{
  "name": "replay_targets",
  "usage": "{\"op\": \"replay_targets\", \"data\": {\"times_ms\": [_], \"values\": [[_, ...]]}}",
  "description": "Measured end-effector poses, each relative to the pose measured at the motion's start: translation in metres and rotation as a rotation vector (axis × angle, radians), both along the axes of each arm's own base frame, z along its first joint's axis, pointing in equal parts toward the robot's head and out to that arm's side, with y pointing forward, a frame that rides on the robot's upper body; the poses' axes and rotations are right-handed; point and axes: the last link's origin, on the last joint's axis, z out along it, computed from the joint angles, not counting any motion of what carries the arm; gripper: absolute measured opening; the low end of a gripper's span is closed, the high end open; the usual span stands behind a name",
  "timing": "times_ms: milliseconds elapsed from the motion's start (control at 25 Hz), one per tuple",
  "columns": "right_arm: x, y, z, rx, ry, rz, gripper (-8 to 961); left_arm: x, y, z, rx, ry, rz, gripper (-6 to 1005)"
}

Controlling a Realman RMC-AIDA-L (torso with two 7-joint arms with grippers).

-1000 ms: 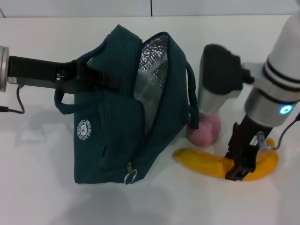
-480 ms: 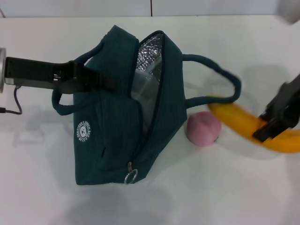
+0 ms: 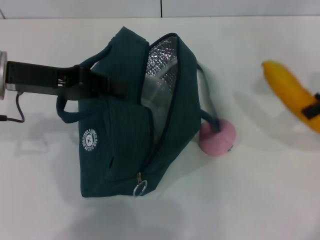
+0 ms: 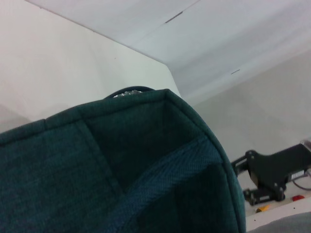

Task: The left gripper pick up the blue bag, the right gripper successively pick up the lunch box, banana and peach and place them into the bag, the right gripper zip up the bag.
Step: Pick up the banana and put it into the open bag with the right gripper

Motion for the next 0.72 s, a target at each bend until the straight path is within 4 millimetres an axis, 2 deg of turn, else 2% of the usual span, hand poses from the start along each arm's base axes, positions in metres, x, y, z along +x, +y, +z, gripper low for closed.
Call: {"op": "replay_targets", "data": {"times_ms": [240,400,560,720], "values": [[0.0,0.011,0.033,0.206,0.226,-0.021,406,0.0,-0.001,-0.001,-0.001,-0.002,0.001,39],[-0.023,0.001,0.043,0.217,0.57,0.123,407,0.0,-0.001,-0.001,-0.002,-0.003,0.002,39],[-0.048,-0.014,0.036,0.144,0.796,0.267,407,0.002,-0.001,0.0,-0.003,-0.029,-0.003,39],[-0.065,-0.029,0.013,0.075,0.962,0.382,407,0.002,-0.002,0.0,-0.017,-0.053,0.0,39]]}}
